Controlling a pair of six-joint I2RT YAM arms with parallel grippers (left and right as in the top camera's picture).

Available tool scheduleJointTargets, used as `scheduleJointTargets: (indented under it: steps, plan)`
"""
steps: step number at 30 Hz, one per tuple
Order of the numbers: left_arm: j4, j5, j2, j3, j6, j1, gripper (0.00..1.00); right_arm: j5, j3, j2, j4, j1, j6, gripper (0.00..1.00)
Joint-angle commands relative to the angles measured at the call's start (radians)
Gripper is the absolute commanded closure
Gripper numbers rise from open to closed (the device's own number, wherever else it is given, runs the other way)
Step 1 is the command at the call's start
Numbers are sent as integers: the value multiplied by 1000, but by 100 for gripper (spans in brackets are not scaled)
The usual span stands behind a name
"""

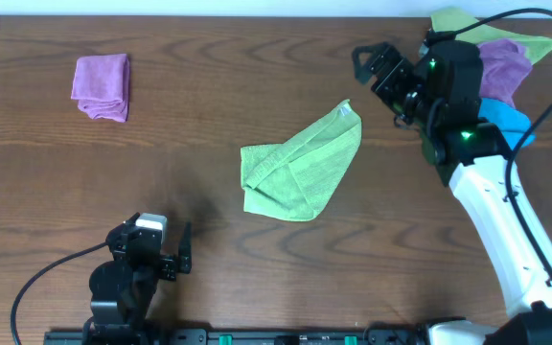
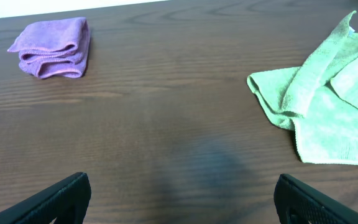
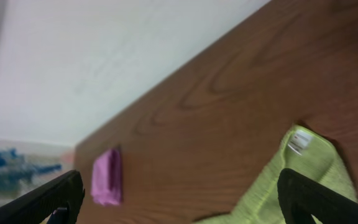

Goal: Fold the cloth
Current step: 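Grasp the green cloth's folded corner with the right gripper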

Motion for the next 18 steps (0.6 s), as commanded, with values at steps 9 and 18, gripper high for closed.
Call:
scheduleJointTargets:
  steps: [9, 18]
  plan:
    - [0, -3, -6, -18, -15, -3, 5, 112, 7, -1, -275, 219, -530, 17]
    - [0, -3, -6, -18, -15, -3, 5, 298, 7, 142, -411, 345, -587, 27]
